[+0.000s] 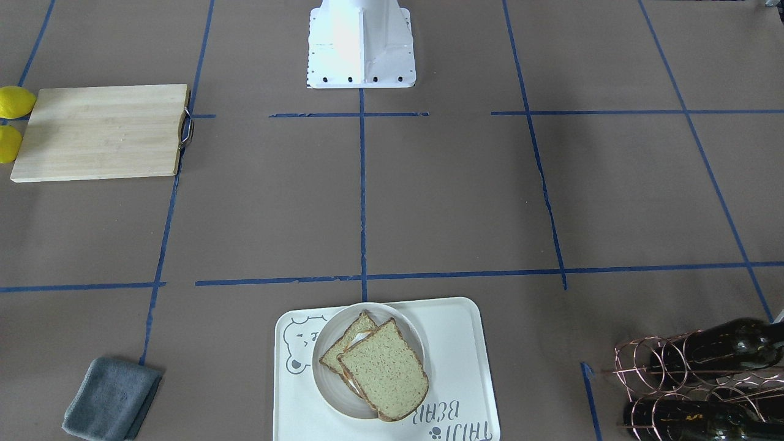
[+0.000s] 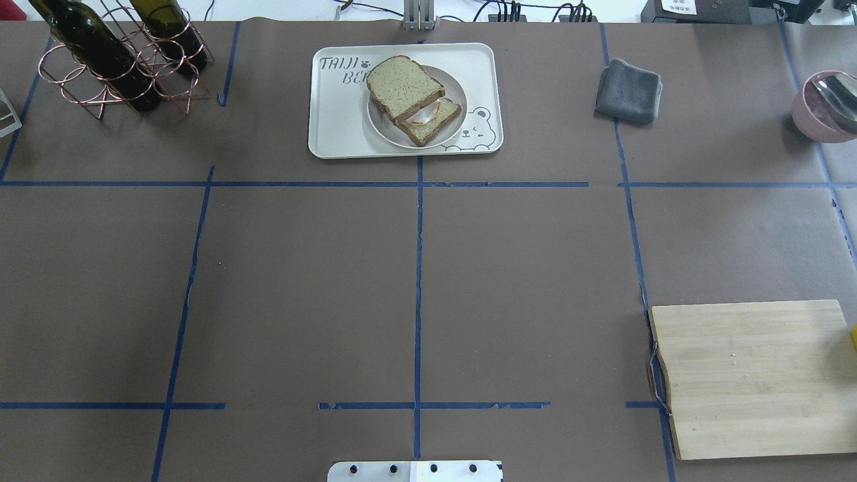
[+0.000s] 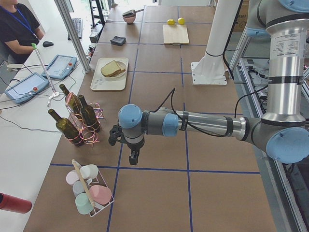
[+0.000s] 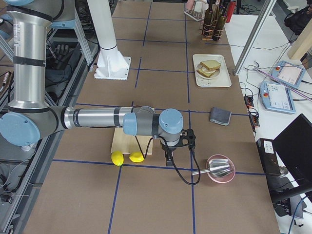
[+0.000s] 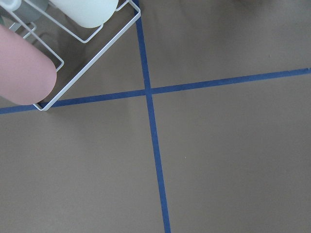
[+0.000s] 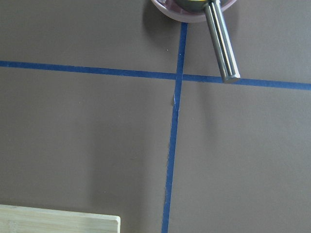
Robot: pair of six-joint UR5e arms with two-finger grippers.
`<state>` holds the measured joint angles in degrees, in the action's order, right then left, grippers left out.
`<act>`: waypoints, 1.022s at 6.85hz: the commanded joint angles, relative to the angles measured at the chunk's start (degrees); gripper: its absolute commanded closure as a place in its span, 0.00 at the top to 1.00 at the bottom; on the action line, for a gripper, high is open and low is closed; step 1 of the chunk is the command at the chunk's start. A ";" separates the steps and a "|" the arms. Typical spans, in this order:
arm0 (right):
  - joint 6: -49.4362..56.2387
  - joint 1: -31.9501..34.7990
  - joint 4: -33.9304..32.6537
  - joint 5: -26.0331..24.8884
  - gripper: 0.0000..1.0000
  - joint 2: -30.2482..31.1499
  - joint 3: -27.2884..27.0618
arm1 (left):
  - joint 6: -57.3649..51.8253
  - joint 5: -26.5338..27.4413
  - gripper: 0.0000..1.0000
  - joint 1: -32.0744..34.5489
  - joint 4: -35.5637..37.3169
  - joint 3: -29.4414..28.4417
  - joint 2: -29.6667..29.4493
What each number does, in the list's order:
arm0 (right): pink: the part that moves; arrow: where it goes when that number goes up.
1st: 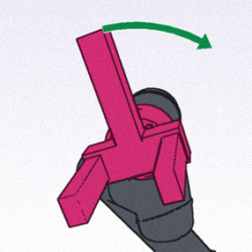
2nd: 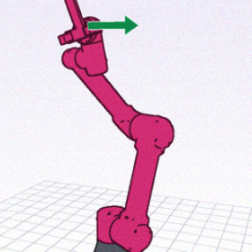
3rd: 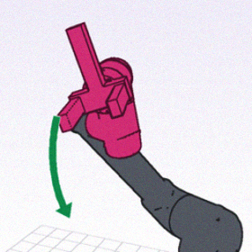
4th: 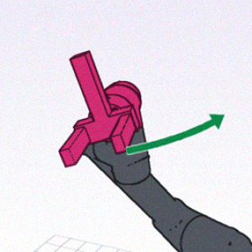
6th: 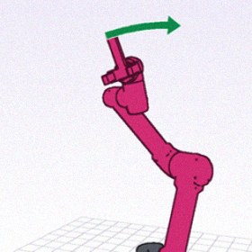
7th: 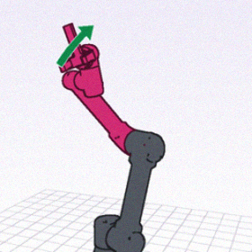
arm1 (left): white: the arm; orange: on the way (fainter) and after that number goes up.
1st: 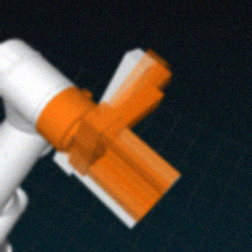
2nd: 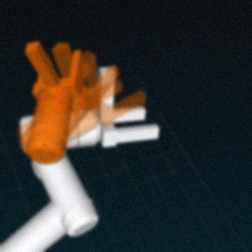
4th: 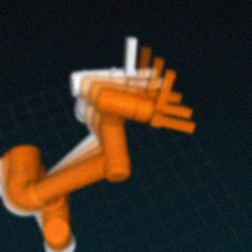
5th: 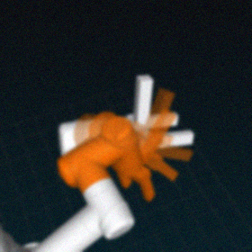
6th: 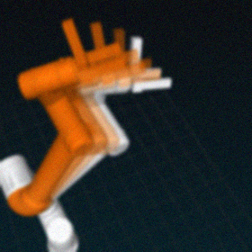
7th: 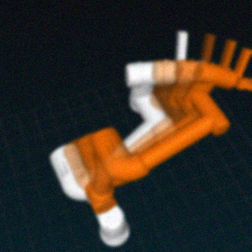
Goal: Make sandwich and place on tray
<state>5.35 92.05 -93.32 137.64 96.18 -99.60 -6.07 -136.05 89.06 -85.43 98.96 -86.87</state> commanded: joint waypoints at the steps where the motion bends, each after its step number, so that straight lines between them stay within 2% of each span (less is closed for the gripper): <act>1: 0.01 0.42 0.07 -0.09 1.00 0.67 0.72 | -0.61 -0.18 1.00 0.06 0.97 -0.86 -0.05; 3: 0.01 1.55 0.42 0.00 1.00 0.33 2.82 | -0.52 -0.27 1.00 0.06 0.97 -0.69 0.12; 7: -2.80 1.65 0.60 -0.35 1.00 -3.27 1.95 | -0.35 -0.18 1.00 0.06 0.97 -0.25 -0.14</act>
<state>3.31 93.68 -92.87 137.41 93.84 -97.37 -6.44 -136.23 89.16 -84.50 98.60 -86.92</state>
